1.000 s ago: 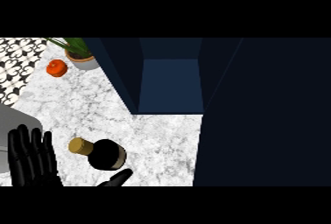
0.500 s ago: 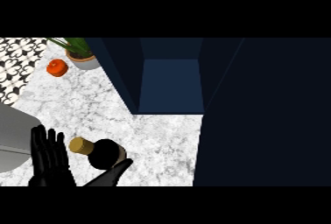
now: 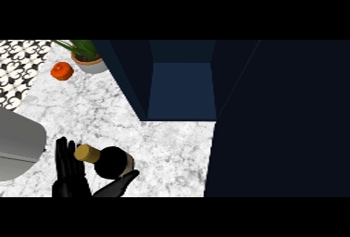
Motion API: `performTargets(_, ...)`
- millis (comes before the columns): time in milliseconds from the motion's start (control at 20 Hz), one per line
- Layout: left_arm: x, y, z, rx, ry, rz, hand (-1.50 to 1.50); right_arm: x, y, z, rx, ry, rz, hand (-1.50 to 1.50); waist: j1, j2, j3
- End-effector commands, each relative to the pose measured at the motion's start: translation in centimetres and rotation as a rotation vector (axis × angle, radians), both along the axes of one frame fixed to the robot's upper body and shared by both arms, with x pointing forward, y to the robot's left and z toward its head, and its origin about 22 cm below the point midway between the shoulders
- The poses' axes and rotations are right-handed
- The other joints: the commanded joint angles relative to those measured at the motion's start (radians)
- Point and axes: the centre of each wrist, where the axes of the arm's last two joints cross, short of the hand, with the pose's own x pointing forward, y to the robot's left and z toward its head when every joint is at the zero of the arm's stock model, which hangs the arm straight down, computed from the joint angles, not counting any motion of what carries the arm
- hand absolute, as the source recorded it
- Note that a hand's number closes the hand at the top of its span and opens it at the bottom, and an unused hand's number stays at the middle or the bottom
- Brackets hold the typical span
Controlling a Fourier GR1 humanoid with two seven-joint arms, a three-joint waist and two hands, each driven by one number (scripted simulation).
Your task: Pick up the wine, place it into the cabinet and close the cabinet
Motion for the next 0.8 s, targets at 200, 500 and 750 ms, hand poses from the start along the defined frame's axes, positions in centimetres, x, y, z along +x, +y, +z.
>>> performTargets(200,-2.0,4.4,-8.9,-0.083,-0.043,-0.006,-1.5,-3.0,0.2,1.2,0.04,-0.029,0.024,-1.5,-0.009,0.0,0.004)
performTargets(500,-2.9,2.4,-14.0,-0.131,-0.045,-0.06,-1.5,-2.3,1.0,1.5,0.028,-0.026,0.032,-1.5,-0.006,0.002,0.005)
performTargets(750,-2.0,4.2,-16.5,-0.219,-0.091,-0.048,-1.5,-1.9,0.9,1.0,0.031,-0.014,0.053,-1.5,-0.008,0.003,0.005)
